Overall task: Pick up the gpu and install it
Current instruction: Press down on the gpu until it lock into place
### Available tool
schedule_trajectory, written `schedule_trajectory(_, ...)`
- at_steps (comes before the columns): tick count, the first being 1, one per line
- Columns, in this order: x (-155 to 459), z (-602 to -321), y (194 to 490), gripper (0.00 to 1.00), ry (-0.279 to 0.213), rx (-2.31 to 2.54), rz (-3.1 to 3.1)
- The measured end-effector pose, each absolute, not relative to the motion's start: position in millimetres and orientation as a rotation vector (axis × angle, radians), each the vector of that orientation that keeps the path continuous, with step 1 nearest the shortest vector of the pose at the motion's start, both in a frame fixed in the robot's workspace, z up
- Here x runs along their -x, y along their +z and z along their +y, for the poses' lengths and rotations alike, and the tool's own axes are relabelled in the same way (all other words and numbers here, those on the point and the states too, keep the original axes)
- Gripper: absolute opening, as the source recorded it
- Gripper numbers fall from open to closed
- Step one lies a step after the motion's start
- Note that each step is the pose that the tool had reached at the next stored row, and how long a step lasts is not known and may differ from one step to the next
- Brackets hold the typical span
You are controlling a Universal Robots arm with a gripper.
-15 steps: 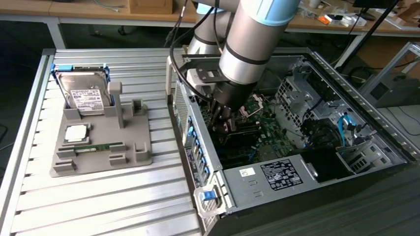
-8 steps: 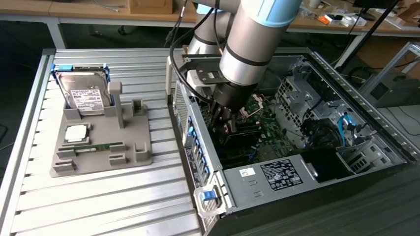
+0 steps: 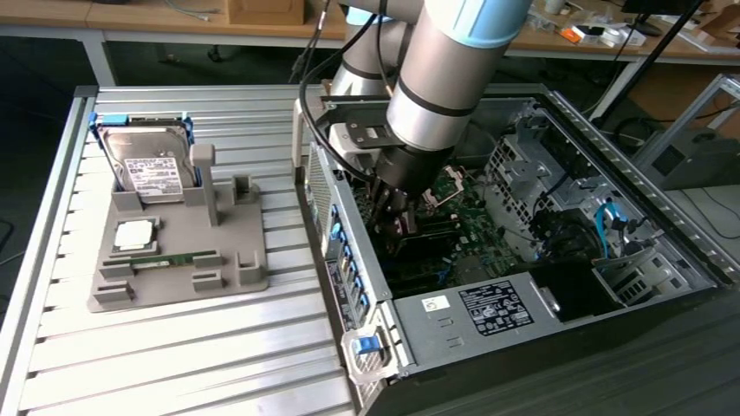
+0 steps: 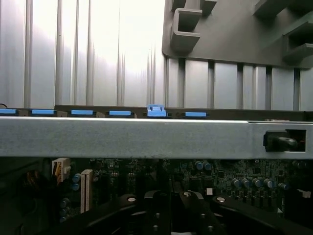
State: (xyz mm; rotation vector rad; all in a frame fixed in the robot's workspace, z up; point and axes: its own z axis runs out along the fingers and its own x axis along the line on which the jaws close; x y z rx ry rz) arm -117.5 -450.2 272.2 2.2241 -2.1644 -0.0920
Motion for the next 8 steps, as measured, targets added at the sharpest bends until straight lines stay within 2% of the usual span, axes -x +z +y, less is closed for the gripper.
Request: schedule_trajectory(8,112.9,-448.6,278.2,0.1,-0.099,-2.227,-2.167)
